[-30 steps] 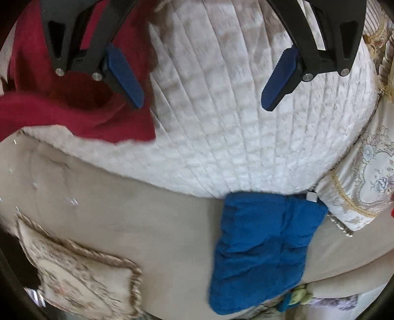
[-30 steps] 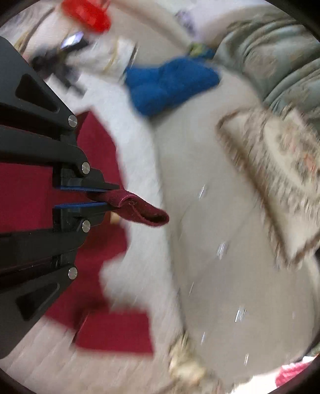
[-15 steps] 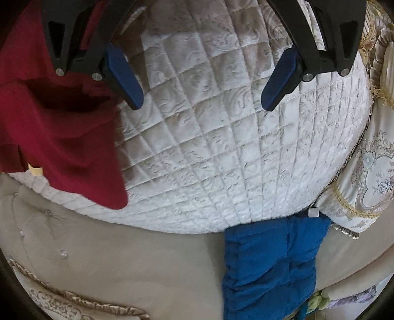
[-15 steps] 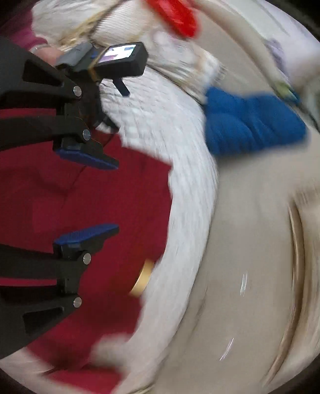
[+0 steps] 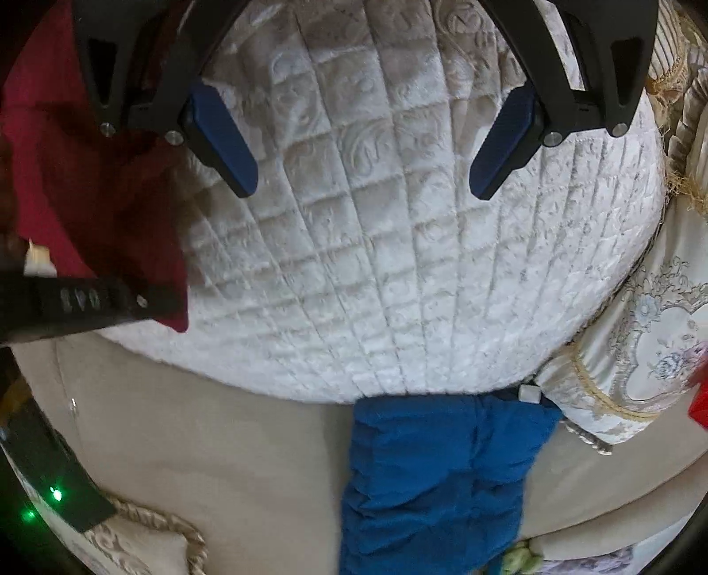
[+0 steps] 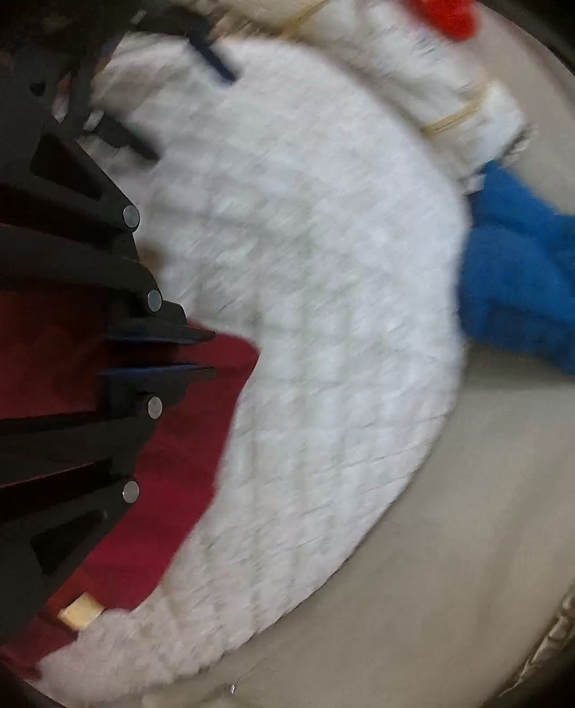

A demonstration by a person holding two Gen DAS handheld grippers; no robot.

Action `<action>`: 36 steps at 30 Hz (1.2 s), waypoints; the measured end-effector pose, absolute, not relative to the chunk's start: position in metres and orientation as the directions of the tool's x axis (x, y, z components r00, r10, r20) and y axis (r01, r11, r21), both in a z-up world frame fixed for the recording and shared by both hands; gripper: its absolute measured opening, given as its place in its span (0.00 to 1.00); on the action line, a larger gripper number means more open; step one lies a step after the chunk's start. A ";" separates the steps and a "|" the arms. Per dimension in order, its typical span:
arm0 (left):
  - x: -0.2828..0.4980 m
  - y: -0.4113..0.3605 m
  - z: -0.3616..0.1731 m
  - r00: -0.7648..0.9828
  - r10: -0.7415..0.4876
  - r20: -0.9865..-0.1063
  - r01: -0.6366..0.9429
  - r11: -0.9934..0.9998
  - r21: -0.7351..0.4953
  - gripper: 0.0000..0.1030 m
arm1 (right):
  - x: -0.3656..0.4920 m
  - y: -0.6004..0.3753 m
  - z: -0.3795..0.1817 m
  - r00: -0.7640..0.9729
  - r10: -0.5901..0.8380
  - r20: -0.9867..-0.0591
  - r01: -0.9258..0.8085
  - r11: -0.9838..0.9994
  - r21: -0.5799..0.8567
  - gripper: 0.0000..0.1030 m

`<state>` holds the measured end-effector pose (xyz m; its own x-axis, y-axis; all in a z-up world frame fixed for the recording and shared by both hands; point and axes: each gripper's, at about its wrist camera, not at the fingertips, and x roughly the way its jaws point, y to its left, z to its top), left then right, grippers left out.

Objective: Fold small clothes

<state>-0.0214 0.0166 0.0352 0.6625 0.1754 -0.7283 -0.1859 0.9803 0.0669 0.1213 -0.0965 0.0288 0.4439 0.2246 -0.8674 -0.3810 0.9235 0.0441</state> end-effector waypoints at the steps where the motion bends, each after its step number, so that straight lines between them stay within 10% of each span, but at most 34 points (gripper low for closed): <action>1: -0.022 0.019 0.038 0.672 0.180 -0.718 -0.196 0.979 0.062 0.96 | 0.125 -0.094 0.031 0.456 0.272 -0.847 -0.377 0.921 0.093 0.00; 23: -0.009 -0.028 0.028 0.643 0.164 -0.748 -0.071 0.985 0.154 0.96 | -0.027 -0.159 0.040 0.569 0.201 -0.797 -0.156 0.978 0.135 0.09; 36: -0.033 -0.060 0.096 0.717 0.032 -0.697 0.024 0.997 0.070 0.96 | -0.124 -0.381 0.078 0.589 -0.280 -0.758 0.385 0.922 -0.041 0.41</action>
